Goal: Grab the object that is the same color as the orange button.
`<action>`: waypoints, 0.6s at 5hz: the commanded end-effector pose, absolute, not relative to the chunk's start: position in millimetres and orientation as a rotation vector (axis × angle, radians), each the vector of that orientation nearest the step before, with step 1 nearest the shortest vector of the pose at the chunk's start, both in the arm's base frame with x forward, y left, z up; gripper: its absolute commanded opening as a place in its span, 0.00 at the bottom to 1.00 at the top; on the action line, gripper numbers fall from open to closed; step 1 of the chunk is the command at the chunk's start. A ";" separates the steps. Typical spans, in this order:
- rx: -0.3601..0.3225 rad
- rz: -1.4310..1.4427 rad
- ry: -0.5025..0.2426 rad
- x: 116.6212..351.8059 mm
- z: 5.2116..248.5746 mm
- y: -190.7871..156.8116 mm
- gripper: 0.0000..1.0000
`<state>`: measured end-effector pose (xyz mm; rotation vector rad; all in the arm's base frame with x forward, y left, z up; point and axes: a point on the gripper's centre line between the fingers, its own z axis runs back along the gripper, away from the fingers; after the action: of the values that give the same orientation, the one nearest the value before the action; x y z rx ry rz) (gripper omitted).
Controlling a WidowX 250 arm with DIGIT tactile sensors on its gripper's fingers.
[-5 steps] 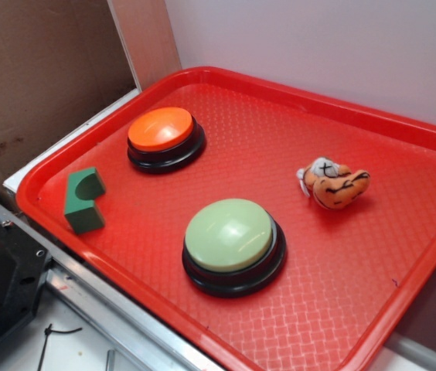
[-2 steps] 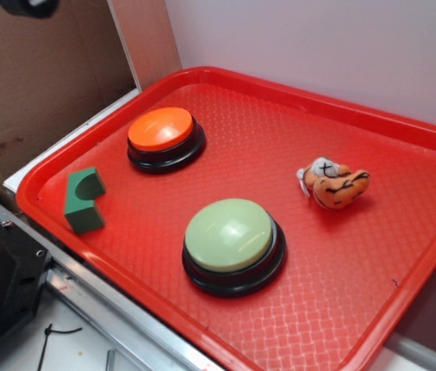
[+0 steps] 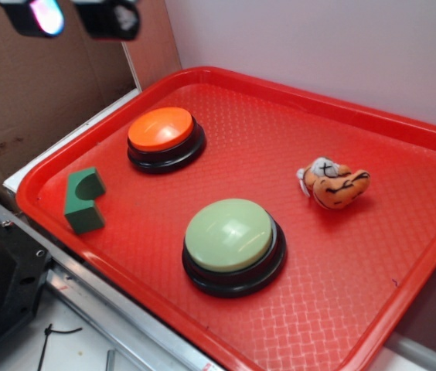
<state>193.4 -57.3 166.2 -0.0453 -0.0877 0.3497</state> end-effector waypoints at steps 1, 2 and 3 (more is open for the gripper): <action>-0.080 0.534 -0.227 247.2 125.4 -95.8 1.00; -0.124 0.490 -0.237 268.4 103.4 -116.3 1.00; -0.105 0.474 -0.244 282.9 82.3 -132.1 1.00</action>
<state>272.2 -129.5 63.2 -0.0673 -0.1870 0.4756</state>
